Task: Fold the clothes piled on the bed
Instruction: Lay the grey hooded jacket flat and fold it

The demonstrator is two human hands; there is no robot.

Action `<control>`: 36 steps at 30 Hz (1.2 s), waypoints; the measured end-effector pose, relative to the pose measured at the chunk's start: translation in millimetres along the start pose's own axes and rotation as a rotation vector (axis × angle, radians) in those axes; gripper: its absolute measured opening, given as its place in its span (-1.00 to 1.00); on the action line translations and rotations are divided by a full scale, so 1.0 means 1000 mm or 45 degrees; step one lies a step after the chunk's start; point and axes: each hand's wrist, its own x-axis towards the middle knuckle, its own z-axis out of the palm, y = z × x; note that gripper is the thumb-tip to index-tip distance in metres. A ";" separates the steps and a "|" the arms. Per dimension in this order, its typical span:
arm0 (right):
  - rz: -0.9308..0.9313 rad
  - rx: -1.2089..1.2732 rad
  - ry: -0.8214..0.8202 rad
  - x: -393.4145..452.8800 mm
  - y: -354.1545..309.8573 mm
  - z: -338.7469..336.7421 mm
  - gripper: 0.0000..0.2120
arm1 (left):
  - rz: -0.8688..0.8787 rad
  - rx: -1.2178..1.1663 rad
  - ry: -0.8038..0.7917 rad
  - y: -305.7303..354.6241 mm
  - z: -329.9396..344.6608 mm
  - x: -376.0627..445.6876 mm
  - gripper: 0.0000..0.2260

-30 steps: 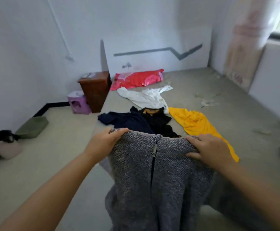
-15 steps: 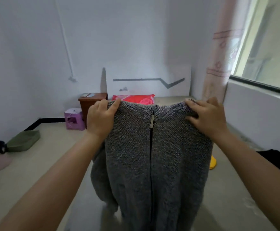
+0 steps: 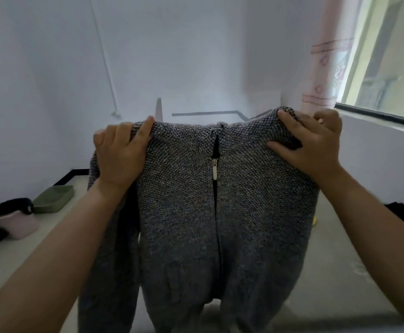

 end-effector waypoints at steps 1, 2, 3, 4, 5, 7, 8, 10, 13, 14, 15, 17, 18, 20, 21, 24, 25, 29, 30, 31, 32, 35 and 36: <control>-0.018 0.001 0.011 0.003 0.000 0.003 -0.52 | 0.017 0.012 0.001 -0.006 0.000 0.001 -0.77; -0.033 0.006 0.010 0.005 0.001 0.007 -0.51 | 0.033 0.025 0.002 -0.011 0.002 0.001 -0.78; -0.044 0.017 -0.006 0.006 0.003 0.013 -0.51 | 0.055 0.035 0.001 -0.016 0.005 0.000 -0.78; -0.053 0.034 -0.034 0.007 0.005 0.020 -0.50 | 0.087 0.041 -0.002 -0.021 0.010 -0.003 -0.79; -0.060 0.057 -0.072 0.006 0.007 0.030 -0.49 | 0.121 0.047 -0.012 -0.024 0.016 -0.007 -0.79; -0.077 0.118 -0.177 -0.001 0.010 0.057 -0.47 | 0.175 0.059 -0.062 -0.029 0.033 -0.019 -0.80; -0.074 0.152 -0.254 -0.008 0.010 0.074 -0.47 | 0.191 0.059 -0.114 -0.031 0.044 -0.028 -0.80; -0.046 0.221 -0.406 -0.027 0.008 0.114 -0.46 | 0.224 0.041 -0.252 -0.031 0.069 -0.054 -0.77; 0.028 0.301 -0.538 -0.072 0.005 0.188 -0.48 | 0.261 0.011 -0.472 -0.026 0.118 -0.105 -0.74; 0.051 0.308 -0.585 -0.090 0.003 0.214 -0.48 | 0.264 0.008 -0.550 -0.025 0.136 -0.124 -0.74; 0.077 0.312 -0.649 -0.108 0.002 0.239 -0.48 | 0.261 -0.004 -0.632 -0.022 0.155 -0.143 -0.73; 0.131 0.331 -0.793 -0.150 -0.006 0.288 -0.47 | 0.198 -0.057 -0.832 -0.009 0.189 -0.186 -0.72; 0.149 0.360 -0.867 -0.177 -0.012 0.308 -0.47 | 0.149 -0.093 -0.950 0.001 0.204 -0.211 -0.71; 0.185 0.444 -1.093 -0.239 -0.029 0.337 -0.49 | 0.084 -0.177 -1.195 0.025 0.219 -0.270 -0.66; 0.202 0.475 -1.235 -0.272 -0.041 0.343 -0.51 | 0.069 -0.224 -1.325 0.039 0.219 -0.301 -0.65; 0.200 0.536 -1.784 -0.356 -0.079 0.344 -0.52 | 0.104 -0.337 -1.866 0.086 0.205 -0.384 -0.69; 0.180 0.508 -2.009 -0.378 -0.092 0.342 -0.51 | 0.122 -0.386 -2.102 0.101 0.200 -0.405 -0.63; 0.464 0.787 -2.729 -0.437 -0.117 0.341 -0.51 | -0.115 -0.481 -2.839 0.142 0.189 -0.460 -0.65; 0.599 0.817 -2.699 -0.439 -0.117 0.345 -0.55 | -0.297 -0.449 -2.851 0.147 0.191 -0.467 -0.63; 0.676 0.799 -2.640 -0.439 -0.116 0.351 -0.59 | -0.473 -0.391 -2.770 0.151 0.194 -0.472 -0.60; 0.715 0.763 -2.548 -0.440 -0.115 0.359 -0.62 | -0.640 -0.329 -2.635 0.155 0.199 -0.477 -0.58; 0.860 0.656 -2.145 -0.435 -0.121 0.394 -0.63 | -1.012 -0.392 -2.394 0.171 0.223 -0.482 -0.55; 0.985 0.655 -2.063 -0.435 -0.127 0.407 -0.55 | -1.093 -0.453 -2.417 0.177 0.233 -0.482 -0.51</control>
